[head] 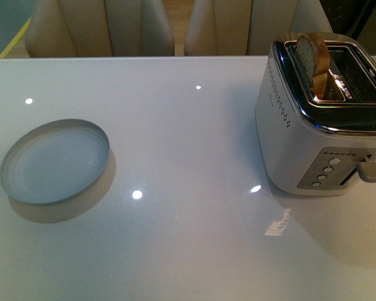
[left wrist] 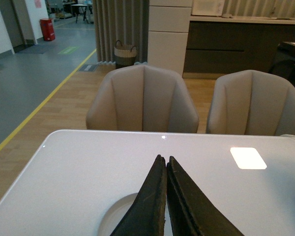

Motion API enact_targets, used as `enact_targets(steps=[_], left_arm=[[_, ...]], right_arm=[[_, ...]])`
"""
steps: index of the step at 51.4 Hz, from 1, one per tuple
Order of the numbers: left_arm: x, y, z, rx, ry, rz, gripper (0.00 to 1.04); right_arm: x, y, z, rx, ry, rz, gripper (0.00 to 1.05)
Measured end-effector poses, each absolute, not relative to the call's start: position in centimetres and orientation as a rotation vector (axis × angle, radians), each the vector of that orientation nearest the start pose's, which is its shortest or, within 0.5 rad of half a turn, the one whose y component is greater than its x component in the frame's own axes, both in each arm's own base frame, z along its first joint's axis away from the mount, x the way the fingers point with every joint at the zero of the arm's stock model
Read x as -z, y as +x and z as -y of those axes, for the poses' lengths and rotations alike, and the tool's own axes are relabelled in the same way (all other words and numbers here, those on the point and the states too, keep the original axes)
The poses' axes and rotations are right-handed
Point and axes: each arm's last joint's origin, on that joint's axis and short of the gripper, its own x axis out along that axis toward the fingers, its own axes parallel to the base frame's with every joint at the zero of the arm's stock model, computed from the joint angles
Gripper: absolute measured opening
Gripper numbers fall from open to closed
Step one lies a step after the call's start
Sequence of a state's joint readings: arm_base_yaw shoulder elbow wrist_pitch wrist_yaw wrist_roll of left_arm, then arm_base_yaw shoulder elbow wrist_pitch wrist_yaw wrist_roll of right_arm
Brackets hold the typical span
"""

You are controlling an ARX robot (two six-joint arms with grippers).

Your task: Left arm holds plate, right arm toasts bread

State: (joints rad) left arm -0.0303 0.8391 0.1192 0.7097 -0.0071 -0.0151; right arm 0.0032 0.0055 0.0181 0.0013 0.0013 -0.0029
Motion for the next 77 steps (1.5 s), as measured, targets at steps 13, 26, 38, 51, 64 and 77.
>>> enact_targets(steps=[13,26,38,51,64,77], left_arm=[[-17.5,14.5,0.1,0.004,-0.015,-0.009,0.03],[-16.7,13.4,0.1,0.004,-0.014,-0.001,0.03],[-17.0,12.5,0.0,0.004,-0.014,0.009,0.03],[-17.1,11.8,0.0,0.004,-0.014,0.015,0.03],[-17.1,11.2,0.0,0.004,-0.014,0.014,0.03],[-16.9,10.6,0.0,0.004,-0.014,-0.001,0.03]], right_arm=[[-16.9,9.7,0.0,-0.002,-0.003,0.014,0.96],[-16.9,9.7,0.0,-0.002,-0.003,0.014,0.96],[-16.9,9.7,0.0,-0.002,-0.003,0.014,0.96],[-16.9,9.7,0.0,-0.002,-0.003,0.014,0.96],[-16.9,9.7,0.0,-0.002,-0.003,0.014,0.96],[-16.9,9.7,0.0,-0.002,-0.003,0.014,0.96]])
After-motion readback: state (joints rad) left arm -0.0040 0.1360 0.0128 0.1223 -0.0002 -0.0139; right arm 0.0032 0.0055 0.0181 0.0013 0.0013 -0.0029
